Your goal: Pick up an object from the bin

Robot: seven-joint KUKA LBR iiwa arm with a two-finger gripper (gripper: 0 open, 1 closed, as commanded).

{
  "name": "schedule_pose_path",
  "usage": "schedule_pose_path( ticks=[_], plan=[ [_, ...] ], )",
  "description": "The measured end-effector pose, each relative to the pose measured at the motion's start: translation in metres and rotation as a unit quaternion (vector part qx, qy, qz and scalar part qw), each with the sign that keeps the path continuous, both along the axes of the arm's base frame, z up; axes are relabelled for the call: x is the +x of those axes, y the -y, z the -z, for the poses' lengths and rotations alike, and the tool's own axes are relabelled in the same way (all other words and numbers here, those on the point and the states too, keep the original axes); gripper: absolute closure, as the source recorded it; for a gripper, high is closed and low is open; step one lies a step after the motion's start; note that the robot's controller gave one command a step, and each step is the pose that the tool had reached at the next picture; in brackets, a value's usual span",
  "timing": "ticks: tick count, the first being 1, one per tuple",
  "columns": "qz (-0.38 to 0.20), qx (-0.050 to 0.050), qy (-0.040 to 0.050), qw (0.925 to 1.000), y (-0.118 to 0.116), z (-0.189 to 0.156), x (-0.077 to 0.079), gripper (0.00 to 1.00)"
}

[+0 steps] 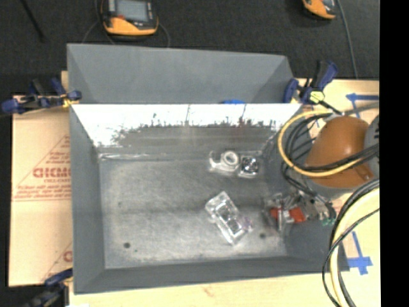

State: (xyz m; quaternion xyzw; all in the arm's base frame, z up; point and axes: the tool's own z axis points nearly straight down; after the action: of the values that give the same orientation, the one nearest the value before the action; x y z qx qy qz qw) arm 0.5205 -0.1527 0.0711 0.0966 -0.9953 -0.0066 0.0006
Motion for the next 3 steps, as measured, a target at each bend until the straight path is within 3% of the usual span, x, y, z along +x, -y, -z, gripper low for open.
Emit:
schedule_pose_path(
  ticks=[1, 2, 3],
  plan=[
    [-0.014, -0.009, 0.0072, 0.9998, -0.005, -0.149, -0.002, 1.0],
    [-0.014, -0.007, 0.0035, 0.9999, -0.005, -0.144, -0.003, 0.0],
    [-0.142, -0.006, 0.0015, 0.9898, -0.026, -0.076, -0.023, 0.0]
  ],
)
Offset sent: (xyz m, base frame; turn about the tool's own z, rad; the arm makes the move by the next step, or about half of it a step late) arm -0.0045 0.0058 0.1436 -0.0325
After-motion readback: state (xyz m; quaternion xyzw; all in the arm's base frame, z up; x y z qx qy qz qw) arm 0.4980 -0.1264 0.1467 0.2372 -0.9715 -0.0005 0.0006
